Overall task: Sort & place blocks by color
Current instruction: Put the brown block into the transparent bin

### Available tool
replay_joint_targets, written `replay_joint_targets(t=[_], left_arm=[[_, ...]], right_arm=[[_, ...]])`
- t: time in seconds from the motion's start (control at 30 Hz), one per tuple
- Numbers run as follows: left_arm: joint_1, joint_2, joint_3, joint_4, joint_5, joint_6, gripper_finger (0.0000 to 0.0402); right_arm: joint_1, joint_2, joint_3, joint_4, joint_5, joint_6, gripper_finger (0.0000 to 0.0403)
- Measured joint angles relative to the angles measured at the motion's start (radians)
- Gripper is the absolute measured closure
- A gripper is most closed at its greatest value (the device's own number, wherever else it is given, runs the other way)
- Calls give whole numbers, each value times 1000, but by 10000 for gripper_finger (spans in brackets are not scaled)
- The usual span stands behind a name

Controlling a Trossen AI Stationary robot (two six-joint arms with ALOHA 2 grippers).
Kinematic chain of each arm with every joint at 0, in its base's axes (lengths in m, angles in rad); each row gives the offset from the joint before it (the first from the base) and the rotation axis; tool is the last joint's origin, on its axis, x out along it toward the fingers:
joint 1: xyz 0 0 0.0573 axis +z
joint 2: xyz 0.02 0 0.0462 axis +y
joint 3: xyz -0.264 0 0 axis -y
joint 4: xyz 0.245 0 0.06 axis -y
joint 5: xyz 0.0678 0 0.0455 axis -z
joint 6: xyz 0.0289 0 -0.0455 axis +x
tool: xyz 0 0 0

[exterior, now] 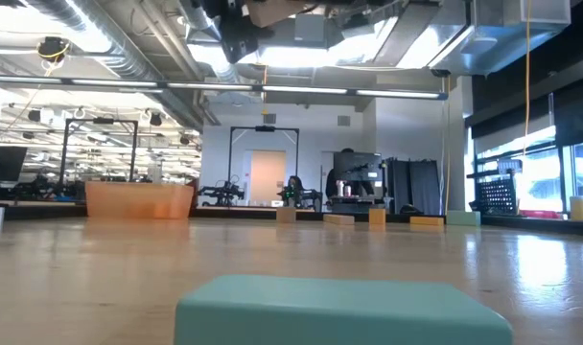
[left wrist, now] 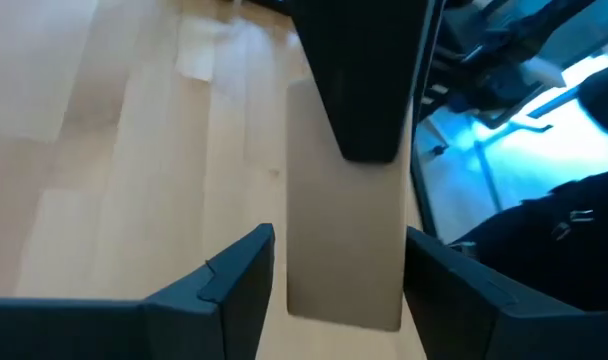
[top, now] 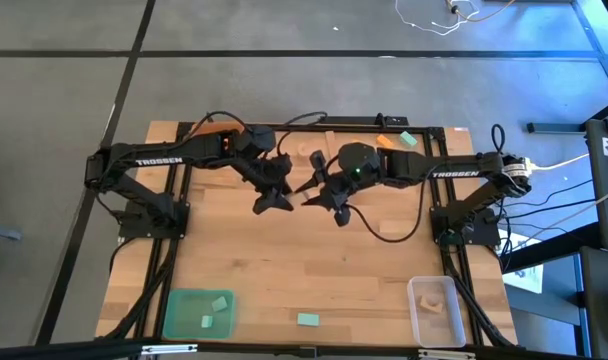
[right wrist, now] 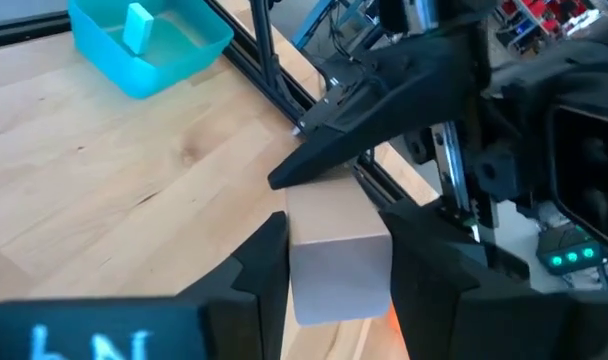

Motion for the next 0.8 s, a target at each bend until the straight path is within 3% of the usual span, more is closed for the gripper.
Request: replay_joint_targets(t=[0.17,0.47,0.67,0.8], left_arm=[[-1,0,0,-57,-67,81,199],[6,1,-1,-104,-333,188,198],[42,1,-1,-114,-366,222,198],[68,1,-1,-112,-366,236,198]], right_arm=[[0,-18,0,-23,9,25,269],[33,-104,4,-96,93,168,269],[109,-201,5,-272,352,357,269],[175,-267,5,-426,491,611,269]])
